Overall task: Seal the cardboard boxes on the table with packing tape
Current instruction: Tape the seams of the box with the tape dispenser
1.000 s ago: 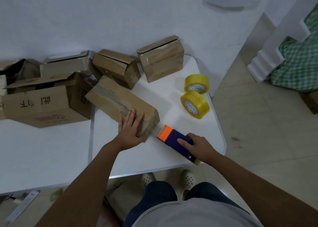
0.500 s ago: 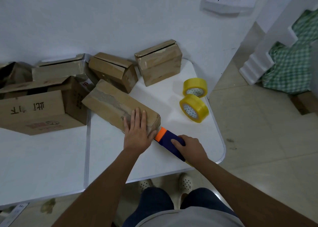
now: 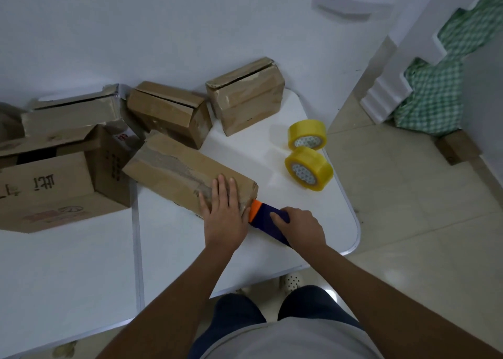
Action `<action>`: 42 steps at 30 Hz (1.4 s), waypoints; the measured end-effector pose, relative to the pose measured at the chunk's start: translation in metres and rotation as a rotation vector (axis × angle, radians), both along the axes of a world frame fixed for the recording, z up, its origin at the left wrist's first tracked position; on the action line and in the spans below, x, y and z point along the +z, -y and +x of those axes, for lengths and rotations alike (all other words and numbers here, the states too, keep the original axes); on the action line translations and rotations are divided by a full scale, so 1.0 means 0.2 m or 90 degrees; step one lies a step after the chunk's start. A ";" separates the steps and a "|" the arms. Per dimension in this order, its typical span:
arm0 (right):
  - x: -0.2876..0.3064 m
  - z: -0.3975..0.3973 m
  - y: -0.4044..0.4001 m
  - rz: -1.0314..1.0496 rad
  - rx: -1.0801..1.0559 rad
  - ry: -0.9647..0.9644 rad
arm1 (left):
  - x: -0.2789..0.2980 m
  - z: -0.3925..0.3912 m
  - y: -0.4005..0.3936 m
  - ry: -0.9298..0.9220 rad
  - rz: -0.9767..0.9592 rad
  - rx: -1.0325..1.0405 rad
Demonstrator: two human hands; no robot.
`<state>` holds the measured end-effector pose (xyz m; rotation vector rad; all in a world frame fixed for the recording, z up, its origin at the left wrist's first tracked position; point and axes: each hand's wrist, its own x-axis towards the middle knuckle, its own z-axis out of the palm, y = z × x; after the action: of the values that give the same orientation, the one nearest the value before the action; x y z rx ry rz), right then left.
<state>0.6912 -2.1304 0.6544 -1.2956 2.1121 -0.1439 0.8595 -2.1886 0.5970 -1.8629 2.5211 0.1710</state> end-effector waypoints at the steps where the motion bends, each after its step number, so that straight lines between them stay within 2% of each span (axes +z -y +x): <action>1: 0.01 0.00 0.03 0.011 0.007 -0.016 | 0.00 0.00 0.00 0.004 -0.001 -0.001; 5: 0.03 0.06 0.12 0.110 0.091 -0.122 | 0.01 0.00 0.00 -0.002 0.002 -0.001; 8: -0.03 0.10 0.14 0.124 0.057 -0.073 | 0.02 0.02 0.00 0.004 -0.008 -0.021; 13: -0.04 0.03 0.09 0.061 -0.036 -0.017 | 0.01 0.13 0.02 0.020 -0.001 -0.088; 17: 0.00 -0.06 0.04 -0.040 -0.114 0.017 | 0.03 0.26 0.05 -0.013 0.017 -0.145; 19: 0.05 -0.08 0.03 -0.115 -0.132 0.019 | 0.10 0.26 0.01 -0.091 0.002 -0.181; 22: 0.13 -0.08 0.05 -0.221 -0.119 0.037 | 0.22 0.26 -0.10 -0.315 0.062 -0.228; 25: 0.19 -0.05 0.13 -0.307 -0.053 0.056 | 0.32 0.19 -0.23 -0.481 0.297 -0.114; 27: 0.22 0.00 0.21 -0.333 0.010 0.072 | 0.33 0.10 -0.26 -0.558 0.399 0.038; 30: 0.22 0.07 0.31 -0.307 0.135 0.052 | 0.22 0.04 -0.27 -0.633 0.436 0.272; 33: 0.21 0.12 0.33 -0.278 0.183 0.028 | 0.12 0.07 -0.27 -0.689 0.392 0.328; 37: 0.20 0.13 0.35 -0.273 0.216 -0.007 | 0.04 0.12 -0.25 -0.702 0.409 0.311; 40: 0.20 0.13 0.35 -0.260 0.215 -0.003 | -0.04 0.16 -0.24 -0.586 0.471 0.463; 41: 0.20 0.13 0.35 -0.255 0.215 0.000 | -0.04 0.18 -0.24 -0.527 0.490 0.480; 42: 0.20 0.13 0.35 -0.253 0.215 0.001 | -0.02 0.21 -0.25 -0.456 0.491 0.423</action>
<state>0.7181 -2.2003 0.6944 -1.8619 1.8866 -0.4337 0.9011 -2.1383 0.5930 -2.3482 1.4771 1.7569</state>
